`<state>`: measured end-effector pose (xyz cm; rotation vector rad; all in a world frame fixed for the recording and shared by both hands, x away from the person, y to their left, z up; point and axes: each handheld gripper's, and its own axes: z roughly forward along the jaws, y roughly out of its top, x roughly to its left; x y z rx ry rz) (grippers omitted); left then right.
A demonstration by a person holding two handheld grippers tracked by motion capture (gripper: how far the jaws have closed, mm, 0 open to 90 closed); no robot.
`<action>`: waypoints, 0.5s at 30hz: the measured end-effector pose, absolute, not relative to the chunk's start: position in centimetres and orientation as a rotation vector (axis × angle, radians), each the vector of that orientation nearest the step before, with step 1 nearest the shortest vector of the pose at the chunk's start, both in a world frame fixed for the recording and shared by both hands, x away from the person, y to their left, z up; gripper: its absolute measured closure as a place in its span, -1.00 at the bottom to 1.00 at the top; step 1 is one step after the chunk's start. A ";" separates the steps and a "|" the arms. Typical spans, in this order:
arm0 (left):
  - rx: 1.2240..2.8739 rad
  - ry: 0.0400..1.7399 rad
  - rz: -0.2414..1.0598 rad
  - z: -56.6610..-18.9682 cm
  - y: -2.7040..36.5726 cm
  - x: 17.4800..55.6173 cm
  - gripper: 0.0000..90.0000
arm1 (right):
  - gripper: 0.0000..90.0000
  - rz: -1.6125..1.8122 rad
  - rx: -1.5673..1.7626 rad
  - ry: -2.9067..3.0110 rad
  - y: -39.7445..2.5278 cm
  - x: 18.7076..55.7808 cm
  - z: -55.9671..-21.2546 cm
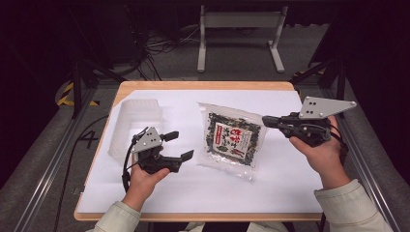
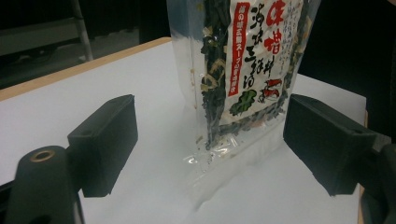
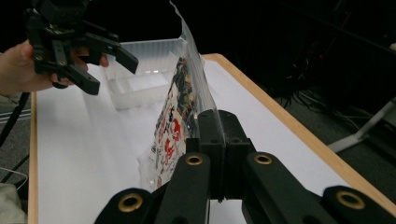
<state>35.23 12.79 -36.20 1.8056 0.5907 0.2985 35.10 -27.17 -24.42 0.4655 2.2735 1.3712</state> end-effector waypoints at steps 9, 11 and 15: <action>1.781 0.569 0.243 -35.8 12.4 35.9 -0.47 | 1.00 1.410 0.343 2.252 -26.1 34.4 -23.4; 1.785 0.569 0.251 -35.7 12.2 35.9 -0.48 | 1.00 1.420 0.328 2.251 -25.9 34.3 -23.2; 1.801 0.565 0.273 -35.7 12.0 36.0 -0.50 | 1.00 1.447 0.290 2.247 -25.4 34.0 -22.7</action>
